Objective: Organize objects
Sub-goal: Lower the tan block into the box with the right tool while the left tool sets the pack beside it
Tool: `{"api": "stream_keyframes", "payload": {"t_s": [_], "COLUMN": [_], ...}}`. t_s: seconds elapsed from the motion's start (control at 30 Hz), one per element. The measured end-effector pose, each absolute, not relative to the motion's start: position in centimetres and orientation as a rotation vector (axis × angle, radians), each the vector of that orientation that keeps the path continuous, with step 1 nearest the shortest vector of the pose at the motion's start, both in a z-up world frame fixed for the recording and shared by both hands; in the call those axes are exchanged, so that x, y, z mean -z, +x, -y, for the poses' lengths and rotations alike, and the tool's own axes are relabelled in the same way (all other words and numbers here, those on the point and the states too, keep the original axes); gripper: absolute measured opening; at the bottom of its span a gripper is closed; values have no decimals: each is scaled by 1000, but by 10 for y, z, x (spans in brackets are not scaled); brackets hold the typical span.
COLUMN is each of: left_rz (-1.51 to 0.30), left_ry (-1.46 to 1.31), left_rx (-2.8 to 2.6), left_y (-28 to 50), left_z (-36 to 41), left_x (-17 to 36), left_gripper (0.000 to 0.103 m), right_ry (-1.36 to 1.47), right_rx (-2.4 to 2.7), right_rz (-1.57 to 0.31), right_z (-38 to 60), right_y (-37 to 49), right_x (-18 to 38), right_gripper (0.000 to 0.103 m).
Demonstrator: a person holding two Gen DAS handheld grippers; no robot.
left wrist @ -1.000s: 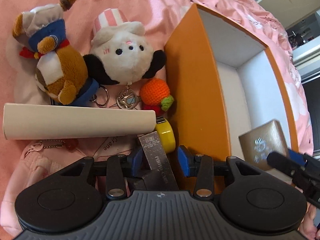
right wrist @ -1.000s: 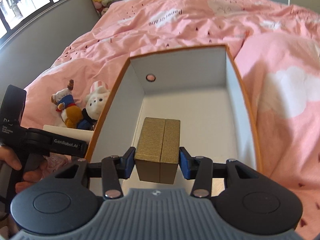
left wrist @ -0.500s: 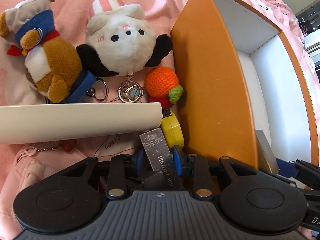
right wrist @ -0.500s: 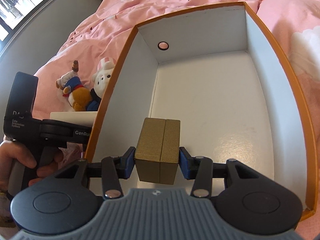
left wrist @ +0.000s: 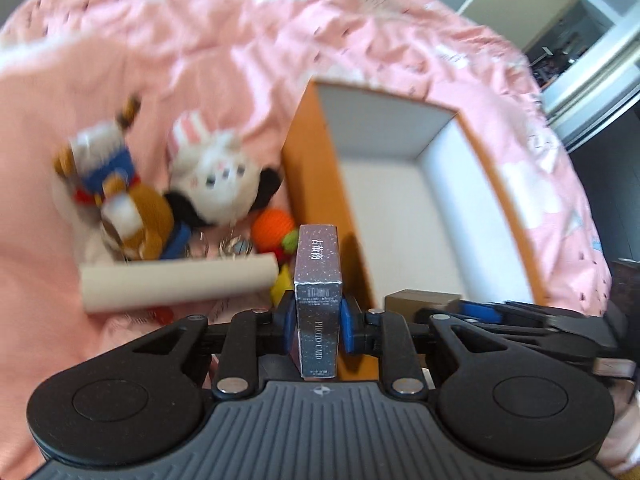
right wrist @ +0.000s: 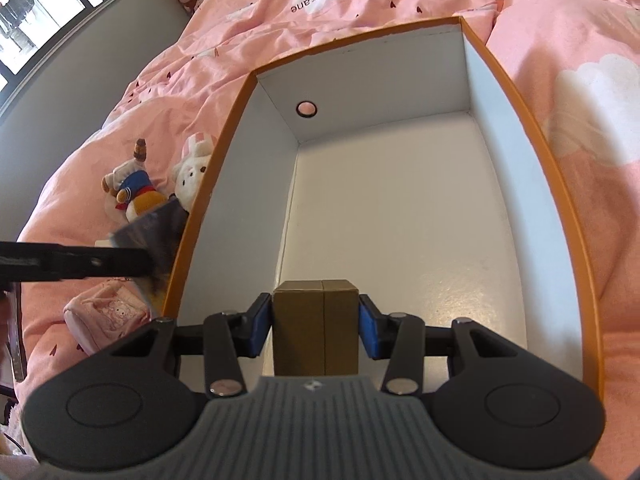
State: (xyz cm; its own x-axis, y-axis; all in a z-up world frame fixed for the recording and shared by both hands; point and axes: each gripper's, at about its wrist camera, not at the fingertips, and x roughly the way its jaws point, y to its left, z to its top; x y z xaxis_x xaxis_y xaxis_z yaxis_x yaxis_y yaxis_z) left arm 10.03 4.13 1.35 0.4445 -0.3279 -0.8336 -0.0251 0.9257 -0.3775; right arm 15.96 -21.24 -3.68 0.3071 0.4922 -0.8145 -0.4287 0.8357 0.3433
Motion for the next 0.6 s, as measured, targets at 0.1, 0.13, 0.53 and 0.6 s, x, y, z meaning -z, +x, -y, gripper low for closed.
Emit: {"api": "stream_keyframes", "payload": {"t_s": [0.1, 0.13, 0.53, 0.6], "left_rz": [-1050, -1033, -1100, -1153], "left_ry": [-335, -319, -248, -245], "left_rx": [225, 233, 403, 412], "left_y": [106, 108, 123, 127], "left_z": [-30, -26, 29, 35], "left_x": [-38, -46, -45, -32], "left_gripper": [25, 25, 25, 25], "right_ry": [73, 69, 98, 90], "right_rx": [-606, -602, -569, -580], "right_rz": [-1091, -1093, -1079, -1093], "right_z": [215, 215, 232, 229], "right_y": [161, 162, 167, 166], "right_x": [33, 33, 22, 25], "right_gripper": [47, 47, 47, 47]}}
